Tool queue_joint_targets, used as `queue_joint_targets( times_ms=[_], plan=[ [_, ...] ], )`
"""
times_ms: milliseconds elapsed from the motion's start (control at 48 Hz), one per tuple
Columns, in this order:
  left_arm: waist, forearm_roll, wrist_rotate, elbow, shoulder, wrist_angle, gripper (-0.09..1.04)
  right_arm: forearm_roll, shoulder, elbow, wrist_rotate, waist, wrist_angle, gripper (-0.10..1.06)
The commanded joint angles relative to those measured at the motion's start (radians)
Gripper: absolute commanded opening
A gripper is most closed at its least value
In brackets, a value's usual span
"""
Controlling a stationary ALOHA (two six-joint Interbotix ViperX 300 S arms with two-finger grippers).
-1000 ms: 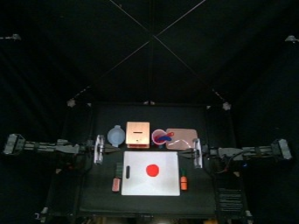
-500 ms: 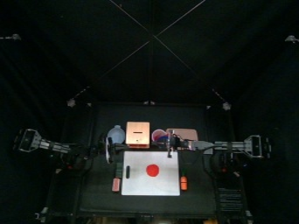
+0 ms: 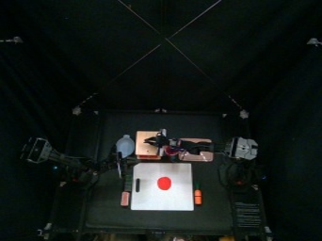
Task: Get the cutter from the drawer then cut the dough then place the extra dough in the bowl
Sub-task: Open the drawer
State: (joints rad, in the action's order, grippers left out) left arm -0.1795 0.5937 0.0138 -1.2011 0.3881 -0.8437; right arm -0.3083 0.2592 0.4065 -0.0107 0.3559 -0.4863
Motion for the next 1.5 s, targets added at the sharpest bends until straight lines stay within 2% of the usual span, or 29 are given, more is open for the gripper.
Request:
queue_joint_targets(
  times_ms=[21, 354, 562, 771, 938, 1250, 1396, 1500],
  plan=[
    [-0.005, 0.008, -0.002, 0.012, -0.002, -0.009, 0.41, -0.008, 0.035, -0.061, 0.0, 0.006, -0.009, -0.07],
    [-0.006, 0.034, -0.002, 0.008, -0.005, 0.002, 0.43, -0.012, 0.095, -0.067, 0.002, 0.002, 0.023, -0.07],
    [-0.029, 0.064, 0.067, 0.025, -0.015, 0.009, 0.57, -0.012, 0.097, -0.071, 0.0, 0.0, 0.069, -0.07],
    [-0.043, 0.094, 0.218, 0.038, -0.063, 0.009, 0.77, -0.018, 0.098, -0.071, 0.0, -0.002, 0.077, -0.07],
    [-0.043, 0.12, 0.414, 0.071, -0.126, 0.011, 0.89, -0.029, 0.098, -0.074, 0.002, -0.008, 0.081, -0.07],
    [-0.023, 0.201, 0.735, 0.124, -0.31, 0.011, 0.9, -0.04, 0.097, -0.101, 0.0, -0.021, 0.123, -0.07],
    [0.003, 0.209, 0.795, 0.152, -0.39, 0.011, 0.9, -0.049, 0.098, -0.106, 0.002, -0.028, 0.155, -0.07],
    [0.018, 0.21, 0.798, 0.169, -0.42, 0.011, 0.89, -0.054, 0.1, -0.107, 0.002, -0.032, 0.158, -0.07]
  ],
)
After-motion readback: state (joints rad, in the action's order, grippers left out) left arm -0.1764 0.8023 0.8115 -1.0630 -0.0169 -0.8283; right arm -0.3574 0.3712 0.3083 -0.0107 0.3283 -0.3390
